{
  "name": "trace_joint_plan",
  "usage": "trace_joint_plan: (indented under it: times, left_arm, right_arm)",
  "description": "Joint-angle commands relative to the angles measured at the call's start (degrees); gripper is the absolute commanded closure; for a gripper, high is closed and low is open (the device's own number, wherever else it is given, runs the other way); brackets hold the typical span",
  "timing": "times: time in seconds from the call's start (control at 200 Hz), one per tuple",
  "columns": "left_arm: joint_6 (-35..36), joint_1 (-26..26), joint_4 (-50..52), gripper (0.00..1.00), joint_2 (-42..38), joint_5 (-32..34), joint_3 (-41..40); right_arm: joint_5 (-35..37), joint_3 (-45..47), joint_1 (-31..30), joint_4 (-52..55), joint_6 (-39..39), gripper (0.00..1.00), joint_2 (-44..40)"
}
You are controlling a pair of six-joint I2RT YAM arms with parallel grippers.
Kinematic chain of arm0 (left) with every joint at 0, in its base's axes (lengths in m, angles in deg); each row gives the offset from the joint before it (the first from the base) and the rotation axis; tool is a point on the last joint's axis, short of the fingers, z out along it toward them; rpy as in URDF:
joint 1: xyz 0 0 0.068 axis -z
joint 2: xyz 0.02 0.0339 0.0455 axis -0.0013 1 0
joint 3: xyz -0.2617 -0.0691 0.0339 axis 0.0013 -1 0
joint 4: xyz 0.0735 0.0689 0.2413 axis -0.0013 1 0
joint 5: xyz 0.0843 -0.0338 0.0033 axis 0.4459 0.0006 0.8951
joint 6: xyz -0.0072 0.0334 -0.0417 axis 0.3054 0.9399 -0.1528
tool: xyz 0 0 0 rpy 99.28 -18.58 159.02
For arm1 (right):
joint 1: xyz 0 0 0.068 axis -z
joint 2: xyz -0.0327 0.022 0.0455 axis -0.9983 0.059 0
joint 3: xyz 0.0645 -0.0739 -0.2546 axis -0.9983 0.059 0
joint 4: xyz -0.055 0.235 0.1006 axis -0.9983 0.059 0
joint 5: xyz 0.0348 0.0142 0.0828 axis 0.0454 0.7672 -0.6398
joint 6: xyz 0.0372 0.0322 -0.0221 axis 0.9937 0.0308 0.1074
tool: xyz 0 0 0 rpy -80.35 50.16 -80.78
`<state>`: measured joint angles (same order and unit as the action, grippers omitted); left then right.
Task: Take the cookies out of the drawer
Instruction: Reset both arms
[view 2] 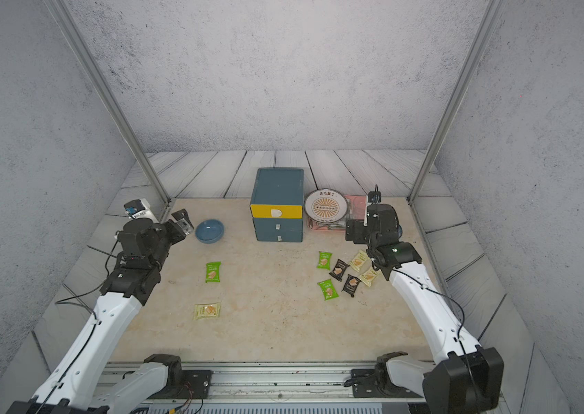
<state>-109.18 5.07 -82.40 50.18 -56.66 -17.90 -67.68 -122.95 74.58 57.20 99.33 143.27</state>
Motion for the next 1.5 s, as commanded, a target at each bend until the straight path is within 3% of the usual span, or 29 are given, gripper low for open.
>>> trace_joint_plan:
  times: [0.0, 0.045, 0.15, 0.21, 0.365, 0.55, 0.621, 0.686, 0.726, 0.761, 0.836, 0.931, 1.026, 1.101, 1.171, 1.496]
  left_arm:
    - [10.45, -2.42, -12.15, 0.02, 0.38, 8.86, -10.08]
    - [12.44, -2.95, -14.53, 0.02, 1.18, 11.95, -12.84]
    - [16.8, -4.16, -21.07, 0.02, 3.45, 9.06, -18.78]
    - [16.14, -4.51, -25.18, 0.02, 5.88, 8.67, -21.51]
    - [13.25, -4.89, -35.12, 0.02, 13.4, 9.44, -26.79]
    - [17.35, -4.96, -43.27, 0.02, 21.81, 5.6, -25.57]
    - [18.58, -4.99, -50.75, 0.02, 26.99, 3.91, -26.41]
    - [20.17, -4.8, -47.64, 0.01, 28.34, -0.53, -25.26]
    - [20.62, -4.59, -53.69, 0.02, 31.48, 0.9, -25.9]
    - [21.43, -4.36, -56.73, 0.02, 32.31, 1.27, -26.28]
    - [19.95, -4.32, -46.54, 0.02, 28.96, 1.45, -24.21]
    - [20.84, -4.17, -53.88, 0.02, 31.24, 1.62, -25.98]
    - [20.27, -4.2, -46.73, 0.02, 29.21, 1.46, -24.1]
    - [20.77, -4.11, -50.86, 0.02, 30.37, 1.5, -25.07]
    - [20.46, -4.11, -47.05, 0.02, 29.41, 1.55, -24.03]
    - [20.62, -4.0, -47.91, 0.02, 29.68, 1.63, -24.23]
  right_arm:
    - [7.02, 10.86, 1.88, -15.27, 2.53, 0.01, -1.05]
    - [9.24, 14.82, 1.97, -19.59, 1.98, 0.01, -0.48]
    - [12.95, 18.64, 2.09, -22.14, -0.79, 0.01, 3.13]
    - [13.04, 19.33, 2.37, -21.53, -0.49, 0.01, 4.25]
    - [11.26, 27.91, 3.57, -38.8, -1.69, 0.01, 5.0]
    - [10.87, 30.75, 4.89, -52.27, -5.74, 0.01, 13.16]
    - [6.6, 30.23, 7.06, -52.85, -4.64, 0.01, 15.76]
    - [4.36, 32.98, 8.39, -62.06, -4.22, 0.01, 20.31]
    - [3.75, 34.39, 8.63, -66.6, -4.58, 0.01, 21.13]
    - [3.67, 34.21, 8.78, -65.64, -4.51, 0.01, 20.91]
    - [3.14, 32.21, 8.88, -58.12, -3.74, 0.01, 18.84]
    - [3.21, 32.88, 9.13, -60.35, -4.06, 0.01, 19.21]
    - [3.14, 32.75, 9.13, -59.87, -4.09, 0.01, 19.01]
    - [3.07, 32.71, 9.13, -59.5, -3.98, 0.01, 18.95]
    - [3.01, 32.66, 9.13, -59.16, -4.01, 0.01, 18.8]
    - [2.93, 32.18, 9.09, -58.77, -3.95, 0.01, 19.21]
